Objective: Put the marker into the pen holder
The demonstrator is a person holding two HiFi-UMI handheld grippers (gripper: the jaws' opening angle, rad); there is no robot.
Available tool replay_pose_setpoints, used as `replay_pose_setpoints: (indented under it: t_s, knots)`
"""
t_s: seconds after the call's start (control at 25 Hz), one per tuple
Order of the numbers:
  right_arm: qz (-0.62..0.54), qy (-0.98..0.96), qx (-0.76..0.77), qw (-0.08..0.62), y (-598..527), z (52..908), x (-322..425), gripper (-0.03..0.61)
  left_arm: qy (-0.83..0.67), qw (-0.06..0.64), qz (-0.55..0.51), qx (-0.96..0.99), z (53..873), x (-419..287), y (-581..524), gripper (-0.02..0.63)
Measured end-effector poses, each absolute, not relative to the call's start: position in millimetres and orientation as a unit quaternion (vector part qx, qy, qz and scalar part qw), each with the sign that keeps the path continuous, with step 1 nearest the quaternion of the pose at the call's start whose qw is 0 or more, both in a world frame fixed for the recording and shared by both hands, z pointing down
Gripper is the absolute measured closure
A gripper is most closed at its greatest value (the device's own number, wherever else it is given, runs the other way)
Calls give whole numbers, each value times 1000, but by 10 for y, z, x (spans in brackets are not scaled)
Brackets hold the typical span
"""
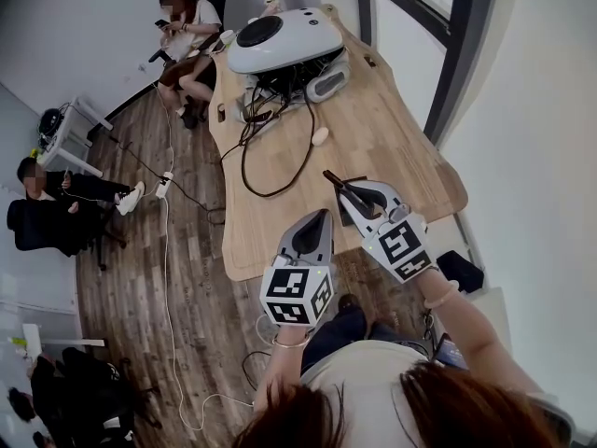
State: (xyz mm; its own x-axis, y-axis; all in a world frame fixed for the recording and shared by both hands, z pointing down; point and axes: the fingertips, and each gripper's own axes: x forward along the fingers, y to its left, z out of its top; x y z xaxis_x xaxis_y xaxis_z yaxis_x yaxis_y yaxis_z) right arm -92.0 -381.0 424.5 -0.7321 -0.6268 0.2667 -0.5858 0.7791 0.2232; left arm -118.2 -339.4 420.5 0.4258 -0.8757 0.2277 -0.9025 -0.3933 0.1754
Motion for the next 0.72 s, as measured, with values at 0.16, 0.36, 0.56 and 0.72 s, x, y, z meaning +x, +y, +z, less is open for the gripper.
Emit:
replay_pose_setpoints:
  t_s: [0.16,0.36,0.56,0.72]
  knots:
    - [-65,-927,322,181,-3950,4401,-962,512,-534,141,52,832,4247,-1219,-3495,597]
    - [-75,-925,316,198,-4116,4586,-993,512,-535,146,55,830,4311,-1264,-3590,597]
    - [-81,-923,310,214,-4247,4732,-1029,512,-535,149,61,829,4355,-1299,-3678,597]
    - [-75,-919,307,234,-4323,4879,-1032,512,-536,154,61,828,4394,-1330,-3741,597]
